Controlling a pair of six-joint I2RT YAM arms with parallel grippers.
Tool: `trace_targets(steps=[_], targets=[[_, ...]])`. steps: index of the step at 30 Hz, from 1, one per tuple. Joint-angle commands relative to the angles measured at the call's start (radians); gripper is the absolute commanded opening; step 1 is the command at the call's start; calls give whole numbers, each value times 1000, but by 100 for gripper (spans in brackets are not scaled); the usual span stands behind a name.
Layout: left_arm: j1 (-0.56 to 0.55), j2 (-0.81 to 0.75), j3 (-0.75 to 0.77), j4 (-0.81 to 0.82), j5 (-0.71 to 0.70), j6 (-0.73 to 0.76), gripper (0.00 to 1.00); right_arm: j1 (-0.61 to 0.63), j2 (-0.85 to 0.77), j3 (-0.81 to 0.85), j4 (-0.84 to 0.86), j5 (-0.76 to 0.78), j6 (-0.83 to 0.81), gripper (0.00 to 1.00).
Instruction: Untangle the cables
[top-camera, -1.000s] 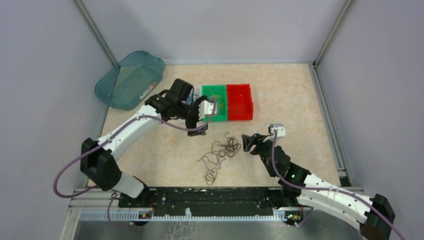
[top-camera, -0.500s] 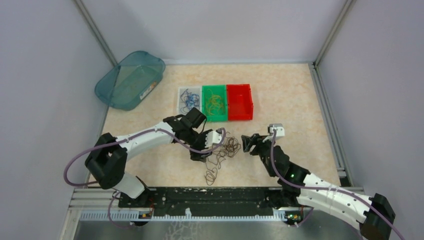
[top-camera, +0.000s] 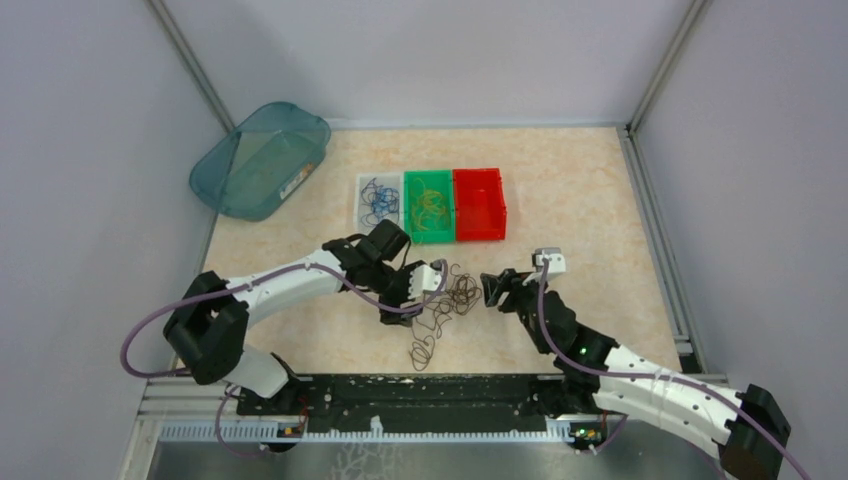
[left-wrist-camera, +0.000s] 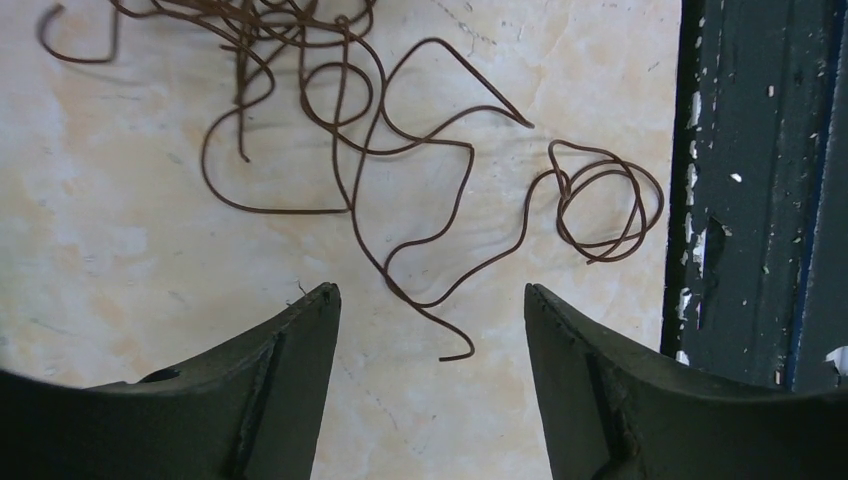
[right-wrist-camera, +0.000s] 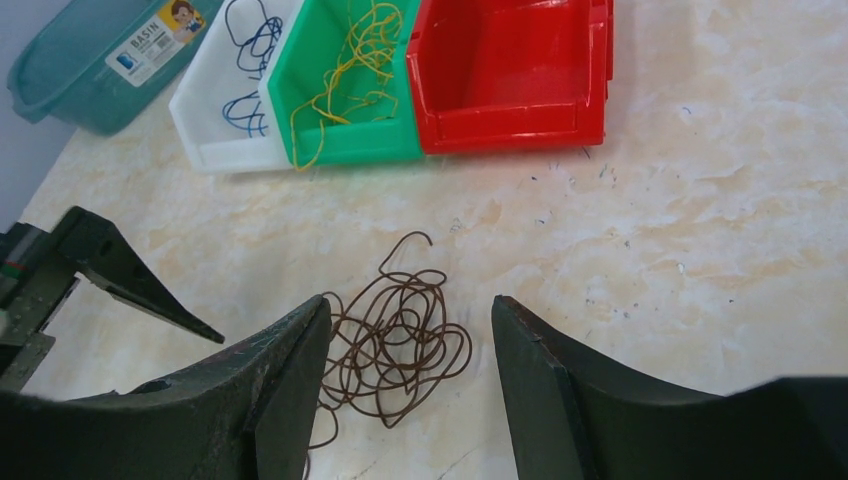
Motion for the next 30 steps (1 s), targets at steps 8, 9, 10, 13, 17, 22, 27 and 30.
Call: trace_targets(steps=[8, 9, 10, 13, 17, 22, 27, 30], targets=[[-10, 112, -42, 169, -148, -44, 30, -8, -18, 19, 14, -20, 13, 61], [-10, 107, -31, 166, -150, -45, 13, -9, -18, 20, 13, -20, 12, 61], [-10, 97, -23, 157, -152, -45, 2, -10, -19, 19, 14, -21, 14, 61], [-10, 47, 51, 94, -164, -27, 0, -15, -18, 15, 43, -45, 8, 61], [-10, -29, 174, -28, -139, -4, 0, -22, 2, 13, 156, -125, -36, 62], [-10, -66, 338, -108, -93, -5, 0, -24, 65, 42, 265, -272, -96, 70], [-12, -50, 521, -183, -60, -4, 0, -25, 120, 129, 313, -344, -134, 74], [-12, -41, 625, -214, -36, -3, 0, -26, 163, 185, 345, -411, -162, 74]])
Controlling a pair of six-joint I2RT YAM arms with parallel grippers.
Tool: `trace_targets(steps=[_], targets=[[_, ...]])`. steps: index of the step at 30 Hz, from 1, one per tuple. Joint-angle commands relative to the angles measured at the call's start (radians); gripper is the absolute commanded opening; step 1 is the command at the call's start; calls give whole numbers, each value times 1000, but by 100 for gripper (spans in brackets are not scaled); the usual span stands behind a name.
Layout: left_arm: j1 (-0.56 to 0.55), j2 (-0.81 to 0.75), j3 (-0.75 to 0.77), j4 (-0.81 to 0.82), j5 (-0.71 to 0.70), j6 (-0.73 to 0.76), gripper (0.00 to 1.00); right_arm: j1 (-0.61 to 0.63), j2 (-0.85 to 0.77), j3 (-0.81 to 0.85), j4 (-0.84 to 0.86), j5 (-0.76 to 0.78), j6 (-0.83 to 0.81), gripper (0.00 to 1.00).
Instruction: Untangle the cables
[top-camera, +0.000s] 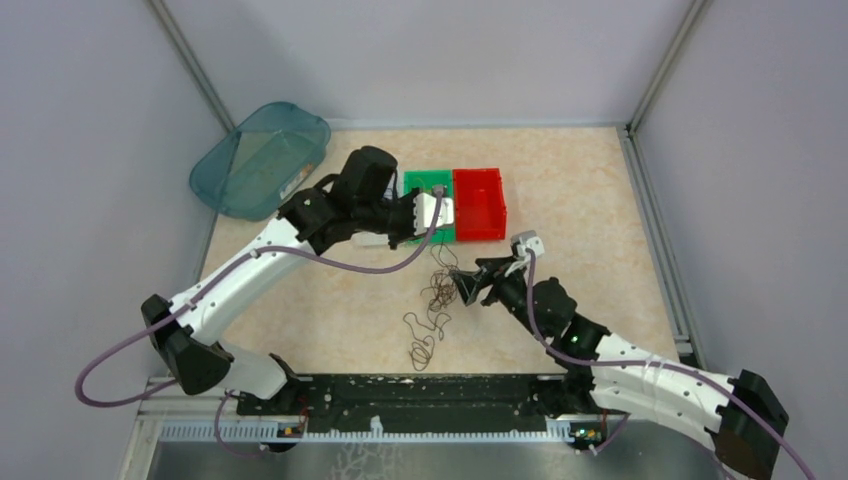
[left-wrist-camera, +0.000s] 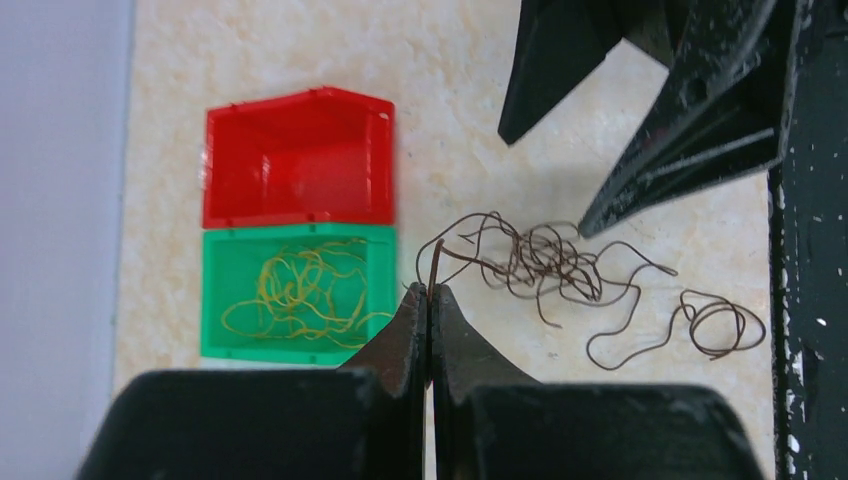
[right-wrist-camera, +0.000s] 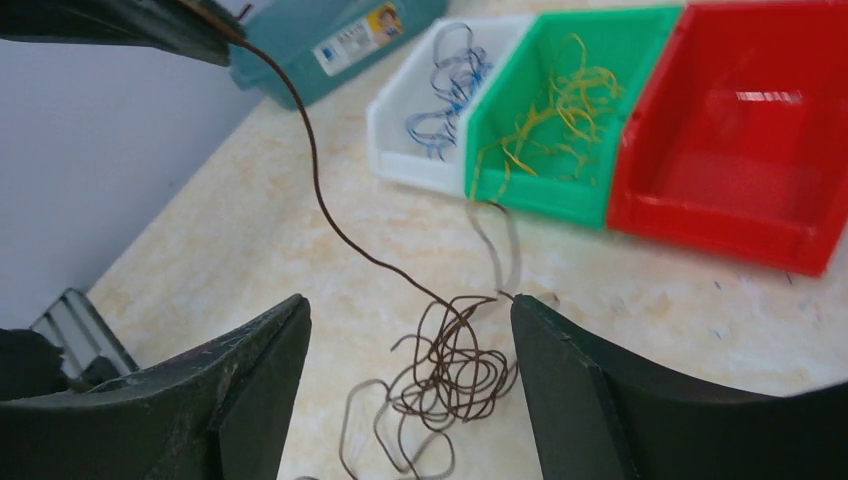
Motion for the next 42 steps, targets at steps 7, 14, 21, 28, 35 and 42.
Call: trace_targets(steps=[7, 14, 21, 28, 35, 42], targets=[[-11, 0, 244, -137, 100, 17, 0, -11, 148, 223, 230, -193, -92, 74], [-26, -26, 314, -146, 103, 28, 0, -19, 250, 308, 305, -279, -70, 70], [-30, -53, 407, -98, 105, 27, 0, -19, 272, 293, 337, -267, -41, 61], [-37, -84, 439, -24, 116, 17, 0, -20, 296, 248, 366, -253, -13, 40], [-37, -112, 455, 78, 139, -19, 0, -20, 372, 199, 445, -261, 36, 34], [-37, -117, 495, 173, 145, -46, 0, -20, 396, 97, 495, -205, 62, 35]])
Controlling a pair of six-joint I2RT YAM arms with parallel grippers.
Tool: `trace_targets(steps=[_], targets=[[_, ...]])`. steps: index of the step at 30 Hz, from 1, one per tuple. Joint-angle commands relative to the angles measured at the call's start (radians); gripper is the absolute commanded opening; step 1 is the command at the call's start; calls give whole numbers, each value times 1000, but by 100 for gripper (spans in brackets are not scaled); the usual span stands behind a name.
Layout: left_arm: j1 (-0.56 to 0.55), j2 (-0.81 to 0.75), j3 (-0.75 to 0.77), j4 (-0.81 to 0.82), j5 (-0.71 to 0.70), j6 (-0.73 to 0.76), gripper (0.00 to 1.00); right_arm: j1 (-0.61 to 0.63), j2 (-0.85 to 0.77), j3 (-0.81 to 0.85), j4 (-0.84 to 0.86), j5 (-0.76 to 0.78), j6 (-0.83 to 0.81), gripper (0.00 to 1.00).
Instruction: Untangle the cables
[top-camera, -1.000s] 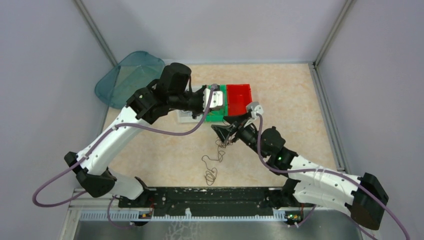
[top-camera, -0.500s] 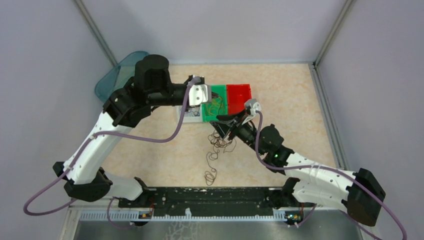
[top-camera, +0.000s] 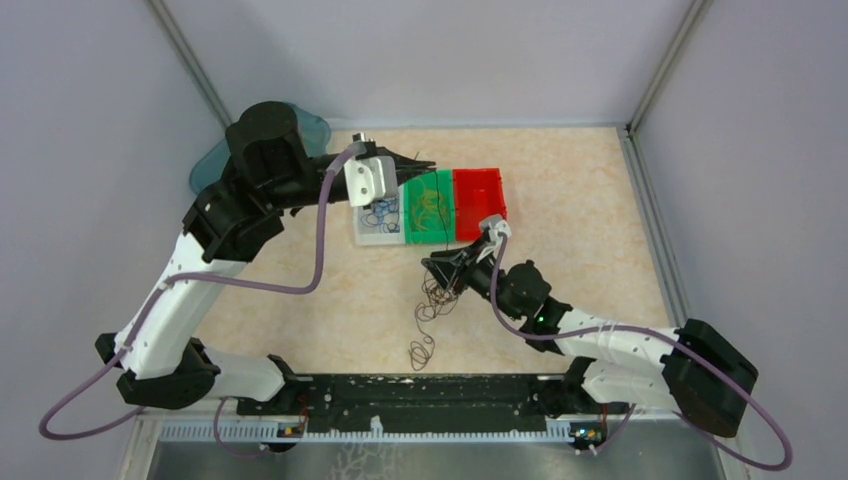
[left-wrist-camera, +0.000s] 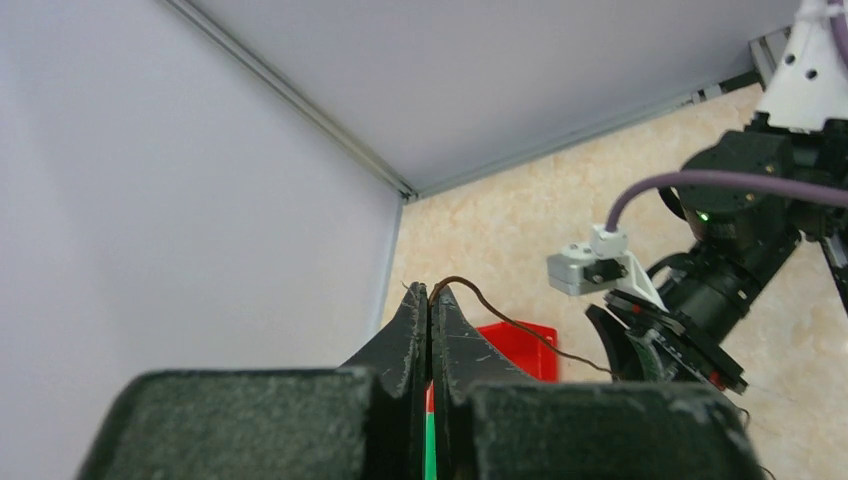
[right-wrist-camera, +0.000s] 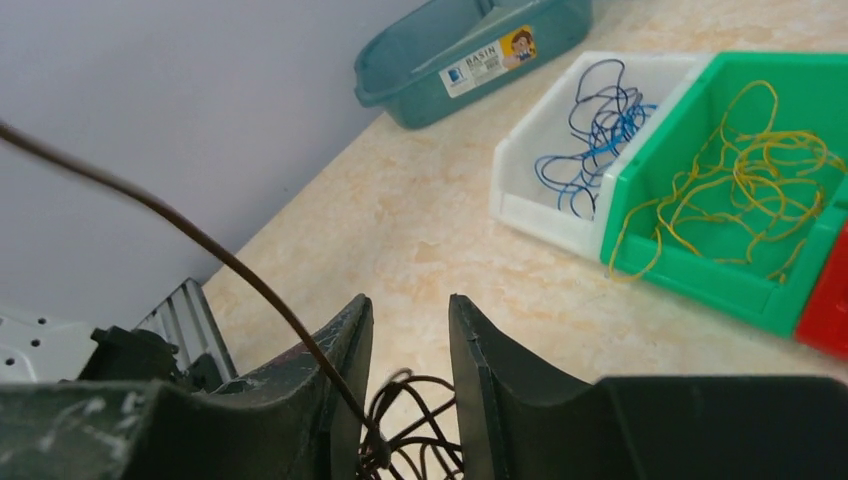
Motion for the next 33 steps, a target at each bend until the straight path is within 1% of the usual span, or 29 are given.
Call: trace_targets(steps=[1, 8, 15, 17, 21, 29, 31, 33], targets=[[-6, -26, 50, 140, 17, -28, 0, -8, 4, -64, 104, 53, 32, 35], [-4, -28, 79, 316, -44, -42, 0, -8, 33, -158, 149, 117, 48, 37], [-6, -28, 92, 588, -126, -34, 0, -8, 79, -201, 173, 131, 60, 38], [-6, -28, 87, 680, -163, -12, 0, -8, 88, -214, 183, 134, 66, 38], [-6, -28, 45, 931, -277, 58, 0, -8, 106, -245, 205, 142, 75, 43], [-12, 13, 60, 1276, -421, 220, 0, -8, 109, -282, 211, 158, 86, 47], [-13, 39, 105, 1307, -441, 237, 0, -8, 111, -294, 219, 165, 92, 48], [-13, 53, 158, 1259, -438, 224, 0, -8, 116, -305, 226, 170, 100, 48]])
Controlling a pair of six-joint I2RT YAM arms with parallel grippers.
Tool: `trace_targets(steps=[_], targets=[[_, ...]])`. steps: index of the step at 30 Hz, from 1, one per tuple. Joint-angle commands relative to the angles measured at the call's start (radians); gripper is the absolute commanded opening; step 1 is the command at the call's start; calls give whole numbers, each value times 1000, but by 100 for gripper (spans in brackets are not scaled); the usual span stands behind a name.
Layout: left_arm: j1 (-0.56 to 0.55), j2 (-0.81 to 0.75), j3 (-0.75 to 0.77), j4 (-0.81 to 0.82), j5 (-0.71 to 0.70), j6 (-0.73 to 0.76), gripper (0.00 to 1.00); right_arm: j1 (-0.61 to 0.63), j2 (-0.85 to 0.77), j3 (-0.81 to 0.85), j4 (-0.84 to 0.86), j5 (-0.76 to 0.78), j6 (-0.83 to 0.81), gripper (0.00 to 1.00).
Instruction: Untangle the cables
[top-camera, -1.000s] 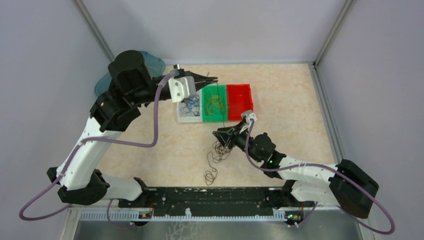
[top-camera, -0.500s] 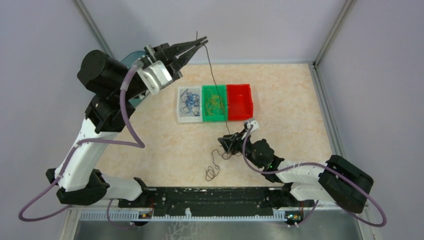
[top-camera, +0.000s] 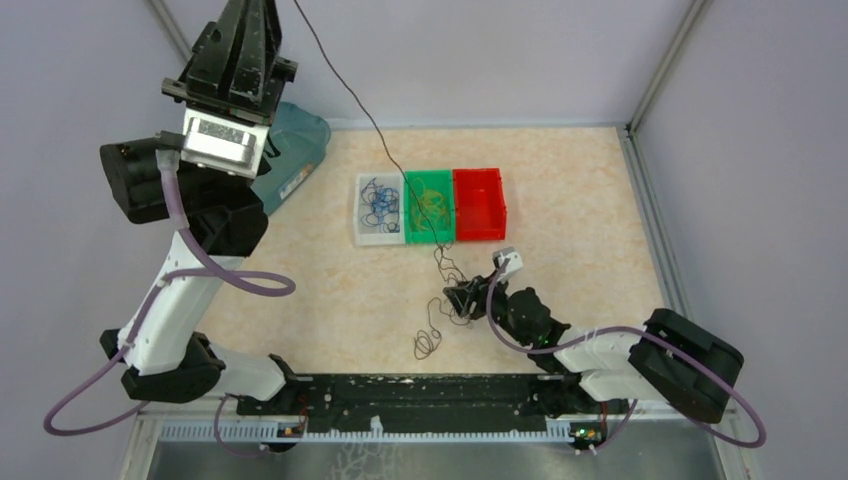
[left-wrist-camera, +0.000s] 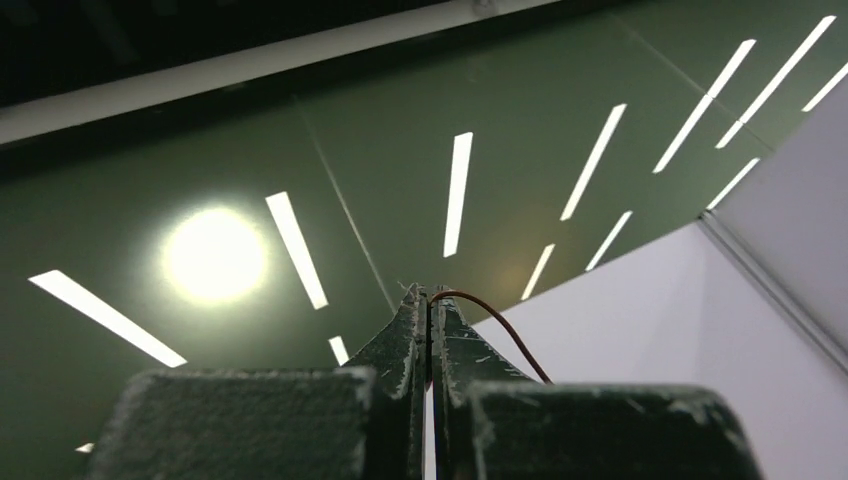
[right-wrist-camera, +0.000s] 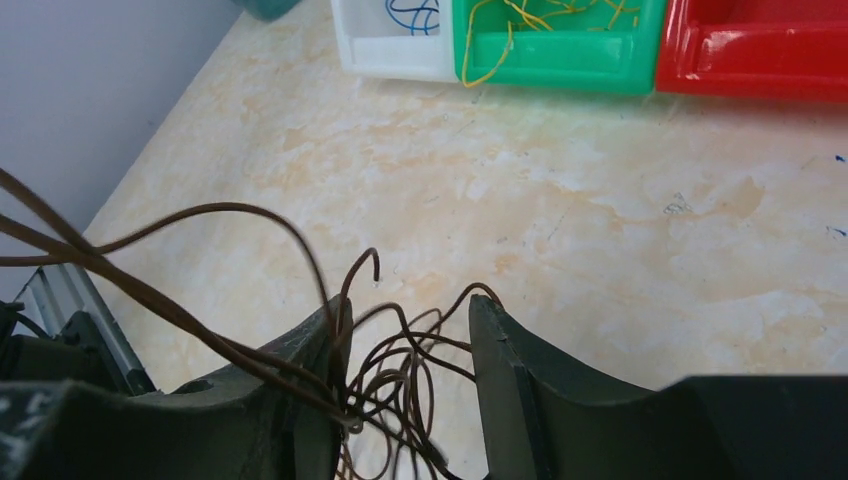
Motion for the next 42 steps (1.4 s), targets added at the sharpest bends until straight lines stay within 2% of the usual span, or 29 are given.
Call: trace_targets(steps=[1, 6, 12, 17, 21, 25, 28, 32, 37, 39, 42], targets=[[-6, 30, 91, 99, -59, 44, 0, -8, 15, -22, 65, 27, 21, 46], [-5, 43, 110, 134, -24, 101, 0, -7, 19, -34, 65, 56, 32, 27], [-6, 113, 275, 169, 5, 235, 0, -8, 28, -79, 82, 87, 63, 25], [-6, 170, 410, 192, 124, 368, 0, -8, 20, -115, 92, 120, 86, 19], [-6, 204, 496, 191, 193, 452, 0, -8, 19, -126, 74, 144, 100, 19], [-6, 213, 533, 198, 215, 488, 0, -8, 34, -138, 64, 156, 117, 25], [-6, 190, 496, 162, 152, 440, 0, -8, 36, -151, 78, 161, 132, 44], [-6, 49, 234, 66, 60, 290, 0, -7, -8, -114, 87, 92, 81, 55], [-5, -74, -28, -234, 55, 76, 0, -8, -168, 51, -52, -58, -26, 73], [-6, -95, -96, -338, 60, 32, 0, -8, -235, 148, -149, -112, -66, 76], [-6, -110, -186, -379, 30, -2, 0, -7, -319, 239, -270, -166, -116, 77]])
